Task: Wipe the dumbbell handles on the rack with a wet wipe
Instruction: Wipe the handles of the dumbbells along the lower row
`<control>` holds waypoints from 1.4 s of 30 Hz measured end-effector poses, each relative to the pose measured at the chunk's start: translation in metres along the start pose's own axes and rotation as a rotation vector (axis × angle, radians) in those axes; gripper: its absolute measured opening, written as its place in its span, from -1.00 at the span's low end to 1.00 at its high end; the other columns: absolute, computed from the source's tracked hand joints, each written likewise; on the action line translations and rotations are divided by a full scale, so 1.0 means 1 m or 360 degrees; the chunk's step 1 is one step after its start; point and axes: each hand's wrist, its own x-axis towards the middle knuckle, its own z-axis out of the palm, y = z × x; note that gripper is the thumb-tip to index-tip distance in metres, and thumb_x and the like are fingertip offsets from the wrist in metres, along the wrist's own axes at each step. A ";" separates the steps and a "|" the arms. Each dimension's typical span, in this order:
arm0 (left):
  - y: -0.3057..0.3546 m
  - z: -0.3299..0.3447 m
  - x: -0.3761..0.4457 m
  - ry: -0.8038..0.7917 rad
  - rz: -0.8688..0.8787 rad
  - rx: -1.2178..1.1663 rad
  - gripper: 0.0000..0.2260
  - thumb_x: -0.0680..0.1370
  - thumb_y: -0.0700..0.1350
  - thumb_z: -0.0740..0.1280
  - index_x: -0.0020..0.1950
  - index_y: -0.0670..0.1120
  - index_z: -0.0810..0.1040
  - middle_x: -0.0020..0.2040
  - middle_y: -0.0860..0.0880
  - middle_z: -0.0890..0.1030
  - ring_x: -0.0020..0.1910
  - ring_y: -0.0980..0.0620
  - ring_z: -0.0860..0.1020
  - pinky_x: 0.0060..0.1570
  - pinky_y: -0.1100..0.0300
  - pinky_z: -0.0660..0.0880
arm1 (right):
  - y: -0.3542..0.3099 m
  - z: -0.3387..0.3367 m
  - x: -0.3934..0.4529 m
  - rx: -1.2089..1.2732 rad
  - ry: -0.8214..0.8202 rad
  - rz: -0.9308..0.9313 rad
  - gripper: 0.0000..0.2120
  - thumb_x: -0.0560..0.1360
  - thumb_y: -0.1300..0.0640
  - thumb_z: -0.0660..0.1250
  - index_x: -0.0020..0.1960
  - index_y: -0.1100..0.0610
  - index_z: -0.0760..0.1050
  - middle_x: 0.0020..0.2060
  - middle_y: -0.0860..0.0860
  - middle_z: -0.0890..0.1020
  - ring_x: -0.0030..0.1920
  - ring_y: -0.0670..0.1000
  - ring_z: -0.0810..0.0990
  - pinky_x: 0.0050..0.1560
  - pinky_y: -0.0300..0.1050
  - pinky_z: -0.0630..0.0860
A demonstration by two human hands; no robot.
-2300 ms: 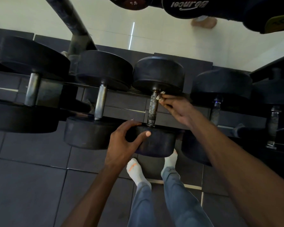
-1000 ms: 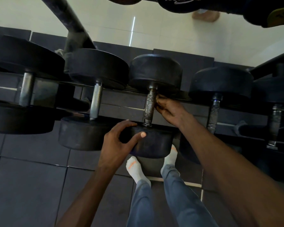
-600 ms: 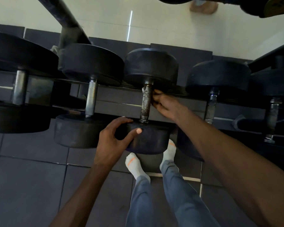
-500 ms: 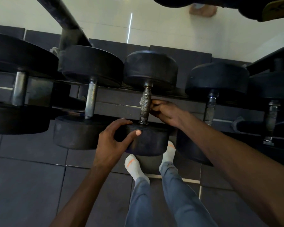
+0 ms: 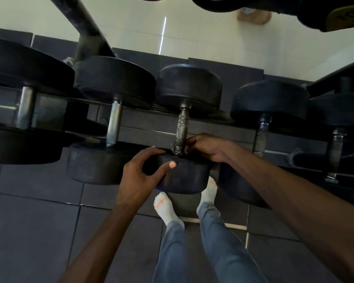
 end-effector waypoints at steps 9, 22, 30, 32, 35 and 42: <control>-0.001 -0.002 0.001 -0.0017 -0.0020 0.0047 -0.56 0.45 0.21 0.48 0.25 0.03 0.64 0.25 0.18 0.59 0.28 0.32 0.51 0.21 0.42 0.46 | -0.007 -0.010 -0.011 -0.0336 0.0048 0.0015 -0.78 0.59 0.37 0.32 0.02 0.13 0.69 -0.11 0.05 0.72 -0.13 -0.06 0.65 -0.14 -0.25 0.60; -0.001 -0.001 0.002 -0.0014 -0.0025 0.0017 -0.57 0.45 0.19 0.50 0.24 0.01 0.64 0.20 0.20 0.61 0.23 0.29 0.54 0.17 0.43 0.47 | 0.004 -0.016 -0.010 -0.0083 0.0005 0.0042 -0.75 0.60 0.44 0.25 0.15 0.28 0.64 0.01 0.15 0.71 -0.01 0.02 0.66 0.07 -0.16 0.63; 0.001 0.000 0.000 -0.0020 -0.0012 0.0022 -0.58 0.45 0.24 0.46 0.23 0.09 0.61 0.21 0.22 0.59 0.26 0.31 0.52 0.19 0.42 0.47 | -0.007 -0.001 -0.008 -0.0134 -0.0084 0.0066 -0.70 0.59 0.42 0.25 0.15 0.16 0.66 -0.04 0.09 0.74 -0.11 -0.04 0.70 -0.14 -0.20 0.63; 0.001 -0.001 0.001 -0.0012 -0.0017 0.0036 -0.58 0.45 0.25 0.46 0.23 0.09 0.62 0.22 0.21 0.59 0.27 0.30 0.52 0.23 0.34 0.49 | -0.009 -0.008 -0.020 -0.0138 -0.0026 0.0080 -0.76 0.60 0.42 0.28 0.13 0.22 0.65 -0.09 0.08 0.73 -0.12 -0.05 0.68 -0.18 -0.25 0.62; 0.001 0.000 0.001 0.0004 -0.0023 0.0021 -0.57 0.45 0.23 0.47 0.24 0.06 0.63 0.23 0.22 0.59 0.26 0.31 0.52 0.23 0.30 0.51 | -0.009 -0.017 -0.046 -0.0014 -0.0067 -0.0090 -0.80 0.58 0.41 0.30 0.15 0.29 0.63 -0.08 0.01 0.73 -0.06 -0.13 0.68 -0.08 -0.35 0.57; 0.005 -0.001 -0.001 0.0002 0.0001 0.0009 -0.58 0.46 0.17 0.48 0.24 0.00 0.64 0.18 0.28 0.58 0.22 0.35 0.53 0.15 0.46 0.45 | -0.074 0.030 -0.039 -0.1923 0.0286 -0.0847 -0.84 0.56 0.20 0.34 0.04 0.10 0.69 -0.06 -0.05 0.68 -0.05 -0.06 0.66 -0.01 -0.20 0.55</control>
